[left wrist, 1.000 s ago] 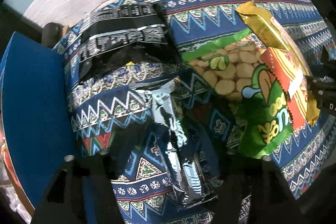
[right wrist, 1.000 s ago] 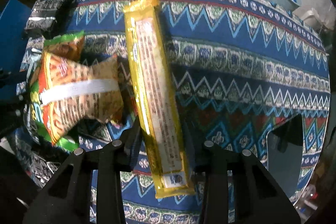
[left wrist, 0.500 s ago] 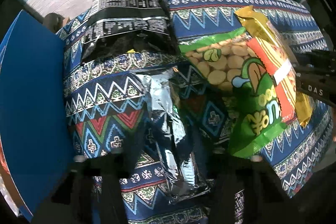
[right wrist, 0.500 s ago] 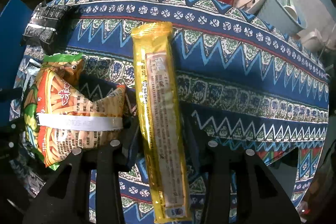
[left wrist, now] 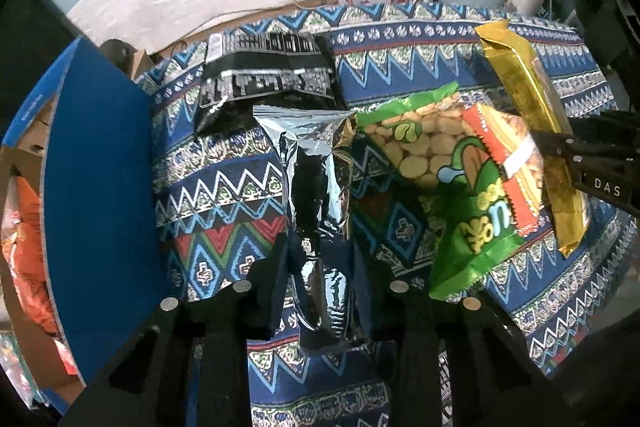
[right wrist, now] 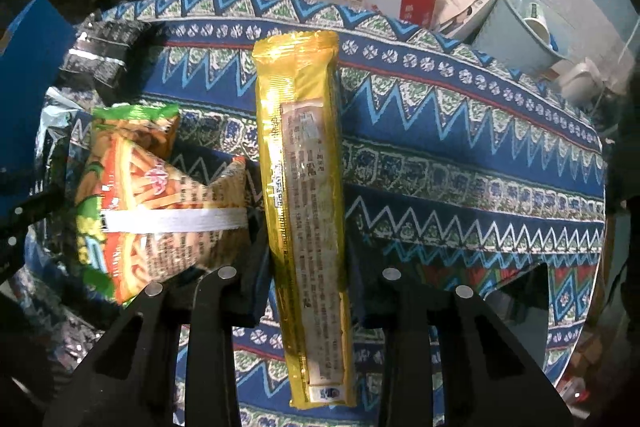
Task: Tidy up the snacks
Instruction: 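Grasp the silver foil bag with left tool while right tool grasps a gold wafer bar, then carry the foil bag and wafer bar into the box and open both tools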
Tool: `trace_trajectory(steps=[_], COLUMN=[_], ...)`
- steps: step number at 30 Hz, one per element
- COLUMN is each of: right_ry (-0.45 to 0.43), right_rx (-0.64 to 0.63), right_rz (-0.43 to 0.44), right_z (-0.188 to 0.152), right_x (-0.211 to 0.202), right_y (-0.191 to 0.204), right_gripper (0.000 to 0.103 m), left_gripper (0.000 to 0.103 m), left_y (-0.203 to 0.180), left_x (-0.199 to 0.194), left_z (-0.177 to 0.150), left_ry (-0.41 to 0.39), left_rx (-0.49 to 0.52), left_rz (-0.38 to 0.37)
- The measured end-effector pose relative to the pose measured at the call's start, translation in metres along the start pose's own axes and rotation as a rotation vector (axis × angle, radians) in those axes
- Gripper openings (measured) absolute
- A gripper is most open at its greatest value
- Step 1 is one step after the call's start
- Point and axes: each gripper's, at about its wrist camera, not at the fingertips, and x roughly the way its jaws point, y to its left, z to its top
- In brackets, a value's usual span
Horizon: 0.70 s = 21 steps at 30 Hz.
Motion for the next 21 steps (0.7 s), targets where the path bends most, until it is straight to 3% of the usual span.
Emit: trace_trajectory(steps=[21], right_ry=[-0.201], right_rx=[-0.051], right_rz=[-0.001], right_z=[-0.002], right_x=[-0.077], right_y=[0.022], right_gripper=[0.029], left_gripper=[0.029], left_y=[0.013], left_x=[-0.066], left_z=[-0.002], left_ry=[-0.143], left_rx=[0.007], left_rz=[0.030])
